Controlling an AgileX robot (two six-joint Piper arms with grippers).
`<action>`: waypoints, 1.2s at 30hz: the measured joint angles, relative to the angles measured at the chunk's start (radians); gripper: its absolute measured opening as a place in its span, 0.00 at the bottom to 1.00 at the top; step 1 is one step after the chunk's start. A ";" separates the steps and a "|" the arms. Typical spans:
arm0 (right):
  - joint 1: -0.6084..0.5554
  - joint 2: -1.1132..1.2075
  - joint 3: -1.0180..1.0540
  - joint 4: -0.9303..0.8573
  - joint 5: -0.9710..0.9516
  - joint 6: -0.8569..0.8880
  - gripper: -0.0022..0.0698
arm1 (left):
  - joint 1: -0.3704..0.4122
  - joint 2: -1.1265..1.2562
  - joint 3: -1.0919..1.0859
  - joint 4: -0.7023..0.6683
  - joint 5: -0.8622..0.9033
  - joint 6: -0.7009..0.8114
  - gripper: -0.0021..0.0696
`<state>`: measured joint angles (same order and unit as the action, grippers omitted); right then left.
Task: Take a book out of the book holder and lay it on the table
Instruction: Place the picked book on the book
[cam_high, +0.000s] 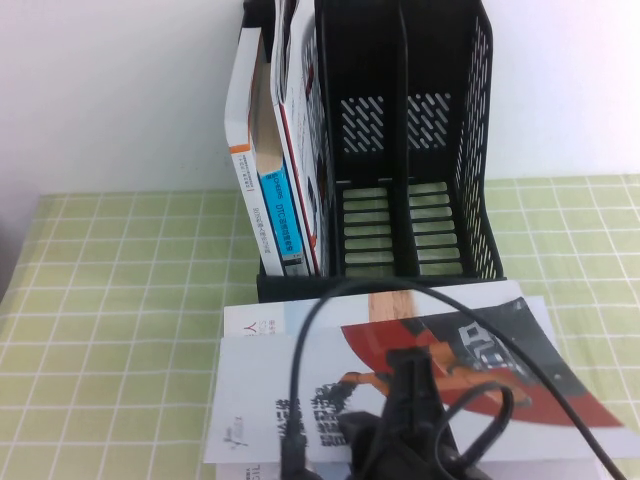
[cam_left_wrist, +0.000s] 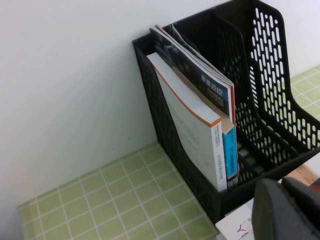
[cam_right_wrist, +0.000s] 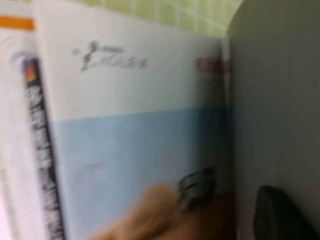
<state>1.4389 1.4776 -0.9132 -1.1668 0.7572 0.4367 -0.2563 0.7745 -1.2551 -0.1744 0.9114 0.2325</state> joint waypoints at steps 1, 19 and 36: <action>-0.004 0.000 0.018 -0.001 -0.008 0.017 0.04 | 0.000 0.000 0.000 -0.002 0.000 0.000 0.03; -0.008 0.118 0.053 -0.160 0.082 0.226 0.61 | 0.000 0.000 0.000 -0.006 0.008 0.006 0.03; -0.015 0.014 -0.128 0.261 -0.081 0.220 0.76 | 0.000 0.031 0.000 -0.006 0.025 0.028 0.03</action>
<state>1.4241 1.4919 -1.0408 -0.9059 0.6763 0.6568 -0.2563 0.8053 -1.2551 -0.1806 0.9369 0.2607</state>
